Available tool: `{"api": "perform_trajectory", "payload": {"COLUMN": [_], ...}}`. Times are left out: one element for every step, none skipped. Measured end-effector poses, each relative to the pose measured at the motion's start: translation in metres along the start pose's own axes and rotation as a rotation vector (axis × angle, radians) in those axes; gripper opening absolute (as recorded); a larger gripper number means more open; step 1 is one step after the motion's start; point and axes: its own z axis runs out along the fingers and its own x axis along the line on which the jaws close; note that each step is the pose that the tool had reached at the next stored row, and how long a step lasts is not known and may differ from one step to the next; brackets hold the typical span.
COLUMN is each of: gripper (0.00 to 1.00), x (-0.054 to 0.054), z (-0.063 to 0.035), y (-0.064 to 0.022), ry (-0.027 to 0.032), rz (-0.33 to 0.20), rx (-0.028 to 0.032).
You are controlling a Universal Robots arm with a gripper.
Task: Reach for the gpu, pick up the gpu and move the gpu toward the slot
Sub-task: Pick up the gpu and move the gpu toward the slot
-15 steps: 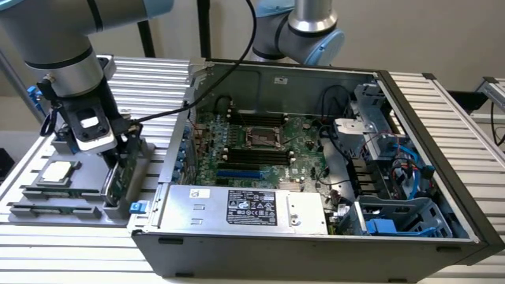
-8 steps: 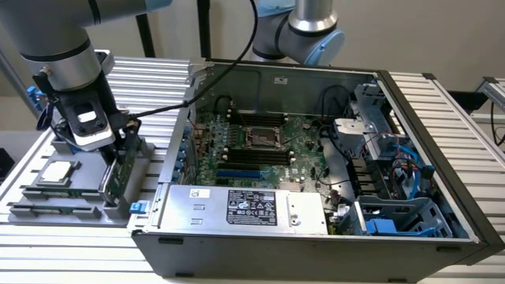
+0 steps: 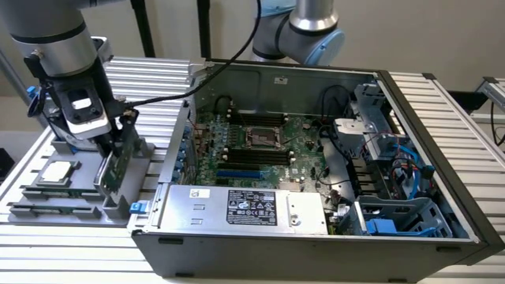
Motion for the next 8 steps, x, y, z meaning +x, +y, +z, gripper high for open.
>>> {"api": "perform_trajectory", "payload": {"gripper": [0.26,0.26,0.26,0.26,0.26,0.26,0.26,0.26], "x": [-0.001,-0.002,-0.003,-0.004,-0.005,-0.006,-0.008,-0.01], "z": [-0.004,-0.0083,-0.0128,-0.0175,-0.022,-0.0265,-0.0311,-0.0356], "y": [0.0,0.0,0.0,0.0,0.0,-0.0001,-0.0001,-0.0001], "ry": [0.001,0.0021,0.0031,0.0043,0.0054,0.0062,0.007,0.0076], "rz": [0.0,0.0,0.0,0.0,0.0,0.0,0.0,0.0], "rx": [-0.0004,-0.0005,-0.0008,-0.0008,-0.0007,-0.0008,-0.0007,-0.0007]}}
